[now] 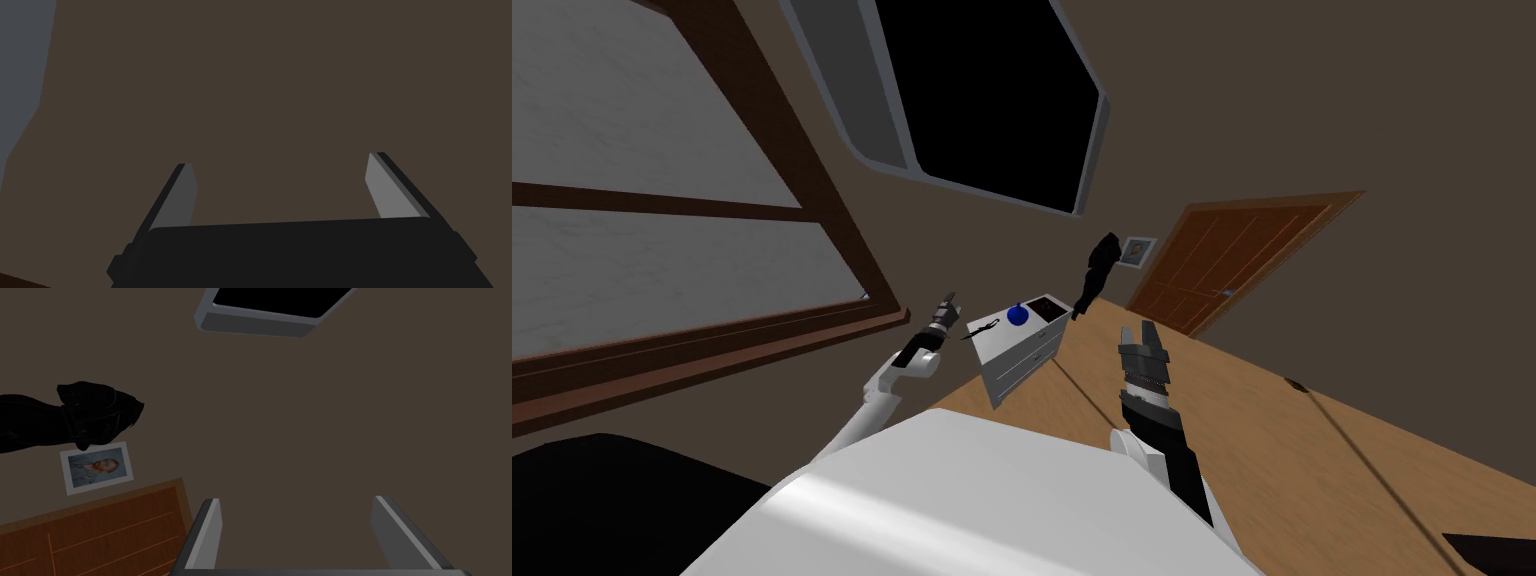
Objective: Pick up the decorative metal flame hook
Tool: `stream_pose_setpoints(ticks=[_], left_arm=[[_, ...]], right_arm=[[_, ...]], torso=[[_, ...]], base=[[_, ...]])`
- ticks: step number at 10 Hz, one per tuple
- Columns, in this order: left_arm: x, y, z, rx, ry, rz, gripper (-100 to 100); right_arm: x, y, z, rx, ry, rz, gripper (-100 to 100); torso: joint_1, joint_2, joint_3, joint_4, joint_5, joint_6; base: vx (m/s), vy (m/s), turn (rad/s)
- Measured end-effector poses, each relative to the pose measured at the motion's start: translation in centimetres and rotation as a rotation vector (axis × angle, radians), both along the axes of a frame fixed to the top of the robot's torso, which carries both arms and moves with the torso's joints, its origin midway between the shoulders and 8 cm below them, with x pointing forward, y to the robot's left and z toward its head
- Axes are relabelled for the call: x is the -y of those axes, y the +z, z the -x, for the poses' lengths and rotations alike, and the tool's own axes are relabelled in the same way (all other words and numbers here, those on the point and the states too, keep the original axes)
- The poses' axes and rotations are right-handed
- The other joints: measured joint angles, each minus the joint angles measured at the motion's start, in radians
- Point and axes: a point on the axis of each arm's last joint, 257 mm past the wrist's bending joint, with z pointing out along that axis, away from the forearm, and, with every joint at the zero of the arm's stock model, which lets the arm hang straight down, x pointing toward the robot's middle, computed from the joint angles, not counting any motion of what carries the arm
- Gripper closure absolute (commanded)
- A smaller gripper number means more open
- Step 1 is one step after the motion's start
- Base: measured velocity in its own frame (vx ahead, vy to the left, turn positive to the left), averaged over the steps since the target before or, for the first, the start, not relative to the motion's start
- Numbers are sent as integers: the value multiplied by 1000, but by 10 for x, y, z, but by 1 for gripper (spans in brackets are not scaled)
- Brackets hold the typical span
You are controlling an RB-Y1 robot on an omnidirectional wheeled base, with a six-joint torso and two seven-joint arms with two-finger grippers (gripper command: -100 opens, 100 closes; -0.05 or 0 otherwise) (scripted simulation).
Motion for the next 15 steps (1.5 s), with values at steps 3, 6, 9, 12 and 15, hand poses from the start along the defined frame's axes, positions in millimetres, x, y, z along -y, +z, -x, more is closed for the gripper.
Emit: stream_pose_setpoints(ticks=[3, 6, 9, 12, 15], left_arm=[[-20, -32, -15, -100, 16, 42, -100], [-42, -64, -25, -203, 38, 89, -100], [-67, -91, -32, -303, 65, 134, -100], [-93, -123, -38, -410, 102, 185, -100], [-113, -149, -35, -502, 140, 226, -100]], right_arm=[[0, 0, 0, 0, 0, 0, 0], [0, 0, 0, 0, 0, 0, 0], [0, 0, 0, 0, 0, 0, 0], [0, 0, 0, 0, 0, 0, 0], [0, 0, 0, 0, 0, 0, 0]], torso=[[2, 0, 0, 0, 0, 0], [0, 0, 0, 0, 0, 0], [2, -1, -1, 0, 0, -1], [1, -2, -1, 0, 0, 0], [4, 0, 0, 0, 1, 0]], base=[[39, -87, -74], [33, -85, -60], [53, -74, -70], [57, -75, -68], [33, -31, -47]])
